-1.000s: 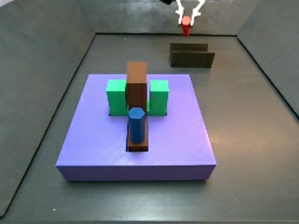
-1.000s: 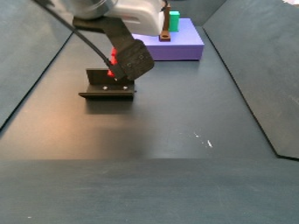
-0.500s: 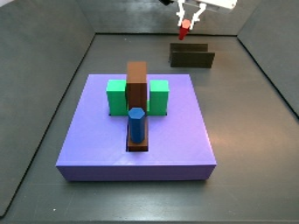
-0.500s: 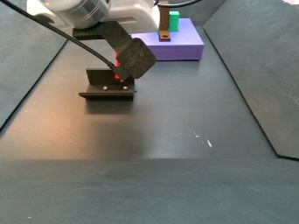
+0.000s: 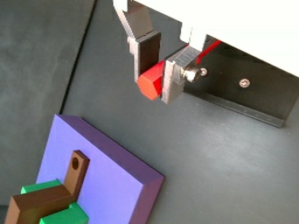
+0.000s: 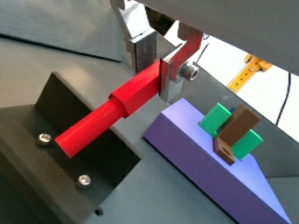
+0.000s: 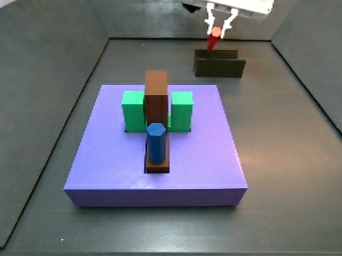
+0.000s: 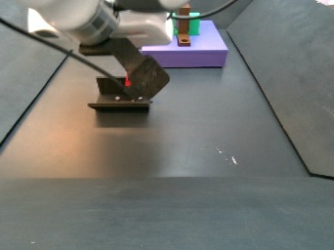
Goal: Pick up the red object. Move up. Place the red object on the fixture. Regrasp the red object. Move to above the board. Insert the red object.
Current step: Place the red object on the fixture.
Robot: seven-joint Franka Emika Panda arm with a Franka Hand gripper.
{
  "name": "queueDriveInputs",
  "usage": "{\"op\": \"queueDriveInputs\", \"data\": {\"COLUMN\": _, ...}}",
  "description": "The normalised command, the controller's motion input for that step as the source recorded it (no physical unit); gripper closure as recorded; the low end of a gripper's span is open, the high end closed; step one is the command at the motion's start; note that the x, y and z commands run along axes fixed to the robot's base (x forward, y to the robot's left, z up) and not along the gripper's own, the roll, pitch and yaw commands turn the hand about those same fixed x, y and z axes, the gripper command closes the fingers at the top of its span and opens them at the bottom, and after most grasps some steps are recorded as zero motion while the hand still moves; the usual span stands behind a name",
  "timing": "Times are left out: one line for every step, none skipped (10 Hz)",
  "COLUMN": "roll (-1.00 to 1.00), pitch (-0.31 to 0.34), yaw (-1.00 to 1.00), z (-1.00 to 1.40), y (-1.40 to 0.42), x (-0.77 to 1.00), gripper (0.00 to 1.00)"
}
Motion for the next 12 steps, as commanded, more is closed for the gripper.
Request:
{"op": "queueDriveInputs", "data": {"roll": 0.01, "pitch": 0.000, "yaw": 0.03, "z": -0.29, "y": 0.05, "x": 0.49, "gripper": 1.00}}
{"op": "queueDriveInputs", "data": {"roll": 0.30, "pitch": 0.089, "yaw": 0.00, "z": -0.23, "y": 0.01, "x": 0.51, "gripper": 1.00}}
{"op": "queueDriveInputs", "data": {"roll": 0.39, "pitch": 0.120, "yaw": 0.00, "z": -0.20, "y": 0.00, "x": 0.52, "gripper": 1.00}}
{"op": "queueDriveInputs", "data": {"roll": 0.35, "pitch": 0.111, "yaw": 0.02, "z": -0.25, "y": 0.00, "x": 0.52, "gripper": 1.00}}
{"op": "queueDriveInputs", "data": {"roll": 0.17, "pitch": 0.051, "yaw": 0.03, "z": -0.23, "y": 0.00, "x": 0.41, "gripper": 1.00}}
{"op": "queueDriveInputs", "data": {"roll": 0.00, "pitch": 0.000, "yaw": 0.07, "z": -0.21, "y": 0.00, "x": 0.24, "gripper": 1.00}}
{"op": "queueDriveInputs", "data": {"roll": 0.00, "pitch": 0.000, "yaw": 0.07, "z": -0.18, "y": 0.04, "x": 0.23, "gripper": 1.00}}
{"op": "queueDriveInputs", "data": {"roll": 0.00, "pitch": 0.006, "yaw": 0.07, "z": -0.19, "y": 0.02, "x": 0.25, "gripper": 1.00}}
{"op": "queueDriveInputs", "data": {"roll": 0.00, "pitch": 0.034, "yaw": 0.05, "z": -0.21, "y": 0.00, "x": 0.29, "gripper": 1.00}}
{"op": "queueDriveInputs", "data": {"roll": 0.00, "pitch": 0.040, "yaw": 0.03, "z": -0.23, "y": 0.00, "x": 0.26, "gripper": 1.00}}
{"op": "queueDriveInputs", "data": {"roll": 0.00, "pitch": 0.034, "yaw": 0.02, "z": -0.22, "y": 0.00, "x": 0.24, "gripper": 1.00}}
{"op": "queueDriveInputs", "data": {"roll": 0.00, "pitch": 0.006, "yaw": 0.01, "z": -0.21, "y": 0.01, "x": 0.20, "gripper": 1.00}}
